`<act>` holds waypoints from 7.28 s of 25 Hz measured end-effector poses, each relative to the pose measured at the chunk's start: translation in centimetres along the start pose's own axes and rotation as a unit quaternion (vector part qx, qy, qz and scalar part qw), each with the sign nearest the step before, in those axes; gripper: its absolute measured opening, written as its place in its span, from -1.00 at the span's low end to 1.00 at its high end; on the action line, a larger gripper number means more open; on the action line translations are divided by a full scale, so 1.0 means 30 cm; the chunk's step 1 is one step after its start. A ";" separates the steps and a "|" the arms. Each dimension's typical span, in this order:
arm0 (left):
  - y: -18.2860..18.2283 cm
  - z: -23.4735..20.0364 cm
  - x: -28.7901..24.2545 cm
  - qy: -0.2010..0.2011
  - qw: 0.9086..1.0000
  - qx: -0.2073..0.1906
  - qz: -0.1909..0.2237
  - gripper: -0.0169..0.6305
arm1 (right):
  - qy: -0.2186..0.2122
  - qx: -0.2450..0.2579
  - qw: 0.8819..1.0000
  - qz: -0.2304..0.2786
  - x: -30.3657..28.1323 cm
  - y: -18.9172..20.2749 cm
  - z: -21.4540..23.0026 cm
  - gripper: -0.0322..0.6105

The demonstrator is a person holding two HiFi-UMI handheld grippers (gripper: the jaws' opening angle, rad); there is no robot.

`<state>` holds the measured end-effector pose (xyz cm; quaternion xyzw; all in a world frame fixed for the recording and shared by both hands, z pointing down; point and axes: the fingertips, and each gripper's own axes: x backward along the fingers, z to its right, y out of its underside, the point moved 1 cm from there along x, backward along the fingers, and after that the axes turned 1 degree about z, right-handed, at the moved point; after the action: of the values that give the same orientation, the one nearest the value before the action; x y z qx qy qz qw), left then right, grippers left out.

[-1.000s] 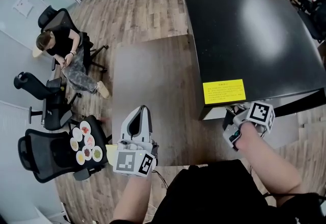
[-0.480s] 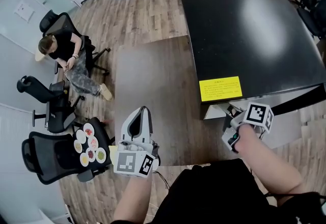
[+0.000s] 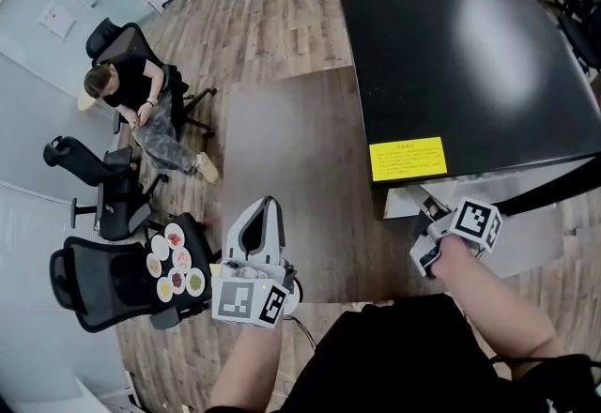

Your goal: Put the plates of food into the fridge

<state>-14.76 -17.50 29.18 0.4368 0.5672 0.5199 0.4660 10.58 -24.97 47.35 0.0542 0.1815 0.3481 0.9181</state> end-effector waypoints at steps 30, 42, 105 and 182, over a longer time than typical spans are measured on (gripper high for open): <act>-0.097 -0.060 0.292 -0.122 0.989 -0.024 0.076 -0.93 | -0.113 -0.022 0.993 -0.021 0.054 0.066 0.005 -0.26; -0.017 -0.384 0.656 -0.131 0.990 -0.012 0.054 -0.93 | -0.090 -0.036 0.993 -0.061 0.068 0.572 0.019 -0.26; 0.461 -0.848 1.420 -0.218 0.970 -0.015 -0.107 -0.93 | -0.052 -0.091 0.968 -0.227 -0.330 1.878 0.275 -0.65; -0.063 0.348 -0.076 0.147 0.988 -0.035 0.031 -0.93 | -0.150 -0.143 0.968 0.140 0.521 0.010 0.031 -0.85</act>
<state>-4.10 -17.98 27.22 0.3561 0.5977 0.6120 0.3761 21.54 -14.41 43.64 -0.0010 -0.0194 0.4831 0.8753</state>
